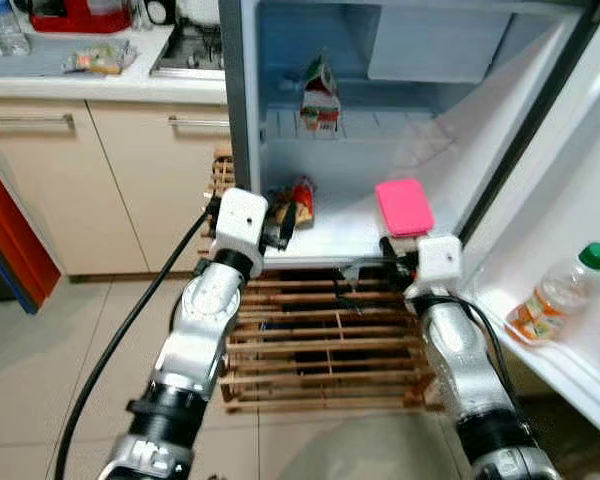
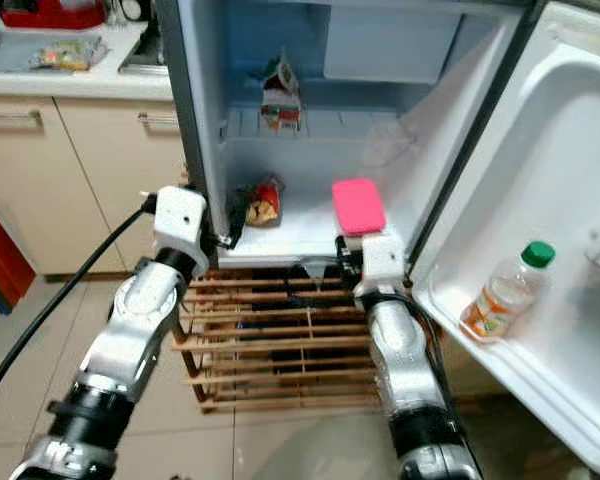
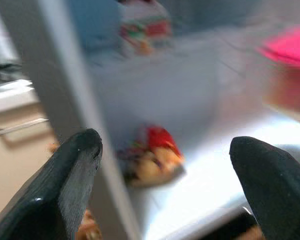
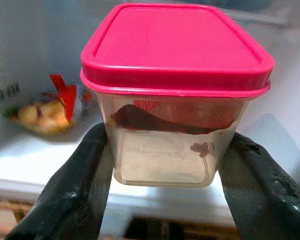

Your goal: Restocking fridge

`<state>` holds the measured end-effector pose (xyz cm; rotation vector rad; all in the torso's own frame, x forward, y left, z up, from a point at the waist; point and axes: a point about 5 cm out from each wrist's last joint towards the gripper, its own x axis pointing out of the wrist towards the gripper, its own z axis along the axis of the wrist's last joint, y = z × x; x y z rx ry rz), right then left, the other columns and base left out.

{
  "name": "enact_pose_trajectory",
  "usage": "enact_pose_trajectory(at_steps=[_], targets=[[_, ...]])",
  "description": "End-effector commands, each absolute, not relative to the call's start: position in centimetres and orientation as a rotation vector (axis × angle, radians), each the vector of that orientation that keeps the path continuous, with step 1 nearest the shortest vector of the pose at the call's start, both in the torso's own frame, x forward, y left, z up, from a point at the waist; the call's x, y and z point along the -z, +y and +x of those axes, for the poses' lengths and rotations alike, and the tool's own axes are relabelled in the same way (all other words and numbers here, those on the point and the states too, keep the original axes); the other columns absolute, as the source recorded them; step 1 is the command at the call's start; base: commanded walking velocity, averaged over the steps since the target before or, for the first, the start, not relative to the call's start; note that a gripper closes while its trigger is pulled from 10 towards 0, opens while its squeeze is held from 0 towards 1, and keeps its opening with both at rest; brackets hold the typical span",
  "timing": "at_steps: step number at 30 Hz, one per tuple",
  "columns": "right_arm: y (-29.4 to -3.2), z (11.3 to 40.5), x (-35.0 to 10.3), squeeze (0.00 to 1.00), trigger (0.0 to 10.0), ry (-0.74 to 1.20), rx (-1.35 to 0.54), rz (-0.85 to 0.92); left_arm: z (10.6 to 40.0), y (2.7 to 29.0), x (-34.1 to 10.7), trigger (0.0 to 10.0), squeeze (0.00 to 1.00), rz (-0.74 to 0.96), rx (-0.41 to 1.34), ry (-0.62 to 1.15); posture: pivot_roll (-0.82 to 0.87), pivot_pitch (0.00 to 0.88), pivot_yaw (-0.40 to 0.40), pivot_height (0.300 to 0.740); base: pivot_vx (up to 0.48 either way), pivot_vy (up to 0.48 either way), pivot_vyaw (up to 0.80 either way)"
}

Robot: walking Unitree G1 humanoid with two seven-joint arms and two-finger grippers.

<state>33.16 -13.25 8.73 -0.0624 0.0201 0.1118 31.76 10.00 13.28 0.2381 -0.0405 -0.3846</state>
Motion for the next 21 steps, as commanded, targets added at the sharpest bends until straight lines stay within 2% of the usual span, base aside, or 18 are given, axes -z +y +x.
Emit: enact_pose_trajectory(at_steps=[1,5,8,11,12,17,21], targets=[[-12.3,34.0,-8.9,0.00,0.0,0.043,-0.123,-0.076,31.1,9.4,-12.6,10.0,0.00,0.239,0.482,0.015,-0.04,0.000,-0.040,0.740,0.000,0.000,0.00],[-11.5,35.0,-9.3,0.00,0.0,0.060,-0.117,-0.088,29.1,9.1,-11.6,10.0,0.00,0.205,0.602,0.082,-0.04,0.000,-0.041,0.740,0.000,0.000,0.00],[-10.8,35.5,-9.5,0.00,0.0,0.076,-0.104,-0.113,26.1,8.4,-10.9,10.0,0.00,0.184,0.717,0.117,-0.01,0.006,-0.047,0.740,0.000,0.000,0.00],[-9.8,36.2,-9.8,0.00,0.0,0.100,-0.089,-0.160,24.4,8.2,-10.6,10.0,0.00,0.177,0.781,0.127,0.02,0.069,-0.044,0.740,0.000,0.000,0.00],[-9.1,36.4,-9.9,0.00,0.0,0.109,-0.071,-0.218,23.2,8.5,-10.5,10.0,0.00,0.180,0.804,0.135,0.05,0.125,-0.036,0.740,0.000,0.000,0.00],[-7.7,36.6,-10.2,0.00,0.0,0.110,-0.051,-0.296,21.0,10.2,-10.1,10.0,0.00,0.198,0.798,0.180,0.09,0.175,-0.028,0.740,0.000,0.000,0.00],[-6.4,36.8,-10.9,0.00,0.0,0.099,-0.029,-0.303,16.8,13.0,-9.9,10.0,0.00,0.172,0.745,0.277,0.14,0.247,-0.029,0.740,0.000,0.000,0.00]])
